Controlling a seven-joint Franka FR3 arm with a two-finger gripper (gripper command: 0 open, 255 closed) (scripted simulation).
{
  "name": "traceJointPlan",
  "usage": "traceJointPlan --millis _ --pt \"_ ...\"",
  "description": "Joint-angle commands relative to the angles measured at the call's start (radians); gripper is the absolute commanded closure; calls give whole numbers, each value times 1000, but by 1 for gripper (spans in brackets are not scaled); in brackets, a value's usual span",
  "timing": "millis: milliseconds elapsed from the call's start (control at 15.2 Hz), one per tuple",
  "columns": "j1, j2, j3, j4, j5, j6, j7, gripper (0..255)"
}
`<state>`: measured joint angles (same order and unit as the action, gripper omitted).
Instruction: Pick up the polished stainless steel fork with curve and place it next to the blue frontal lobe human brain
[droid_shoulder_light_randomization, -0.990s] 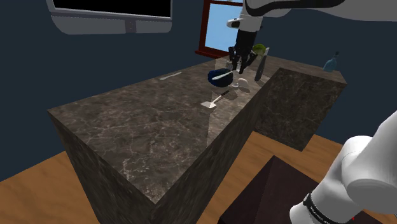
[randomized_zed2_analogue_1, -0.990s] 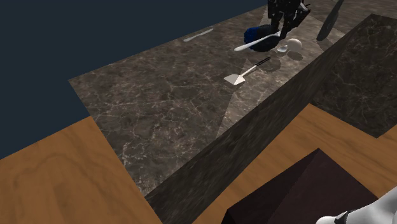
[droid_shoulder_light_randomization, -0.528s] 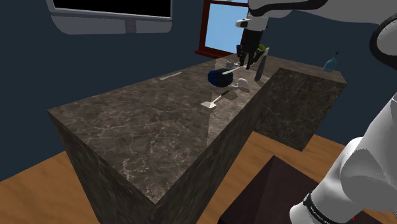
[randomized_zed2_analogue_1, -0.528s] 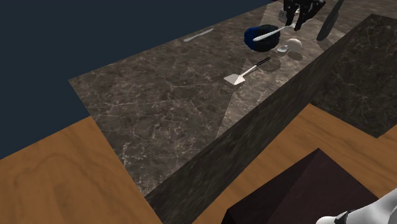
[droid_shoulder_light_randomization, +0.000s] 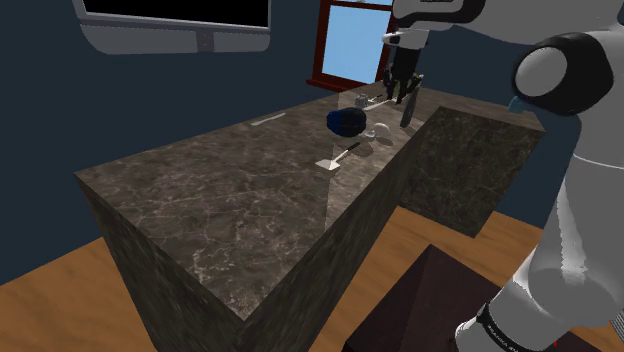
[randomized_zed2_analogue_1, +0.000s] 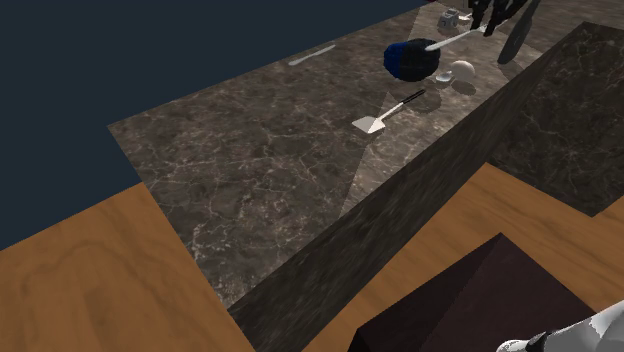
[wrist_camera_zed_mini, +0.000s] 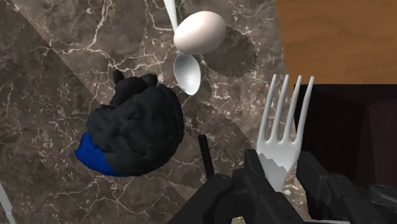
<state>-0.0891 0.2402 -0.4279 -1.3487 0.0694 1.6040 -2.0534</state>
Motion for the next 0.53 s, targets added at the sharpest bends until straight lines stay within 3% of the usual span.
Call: traceJointPlan --millis 0,264,462 --pt "-48 71 -15 98 35 -33 -53 255" --pt "-167 245 -23 350 112 -121 -134 255" --pt "-151 219 -23 267 100 -63 -133 255"
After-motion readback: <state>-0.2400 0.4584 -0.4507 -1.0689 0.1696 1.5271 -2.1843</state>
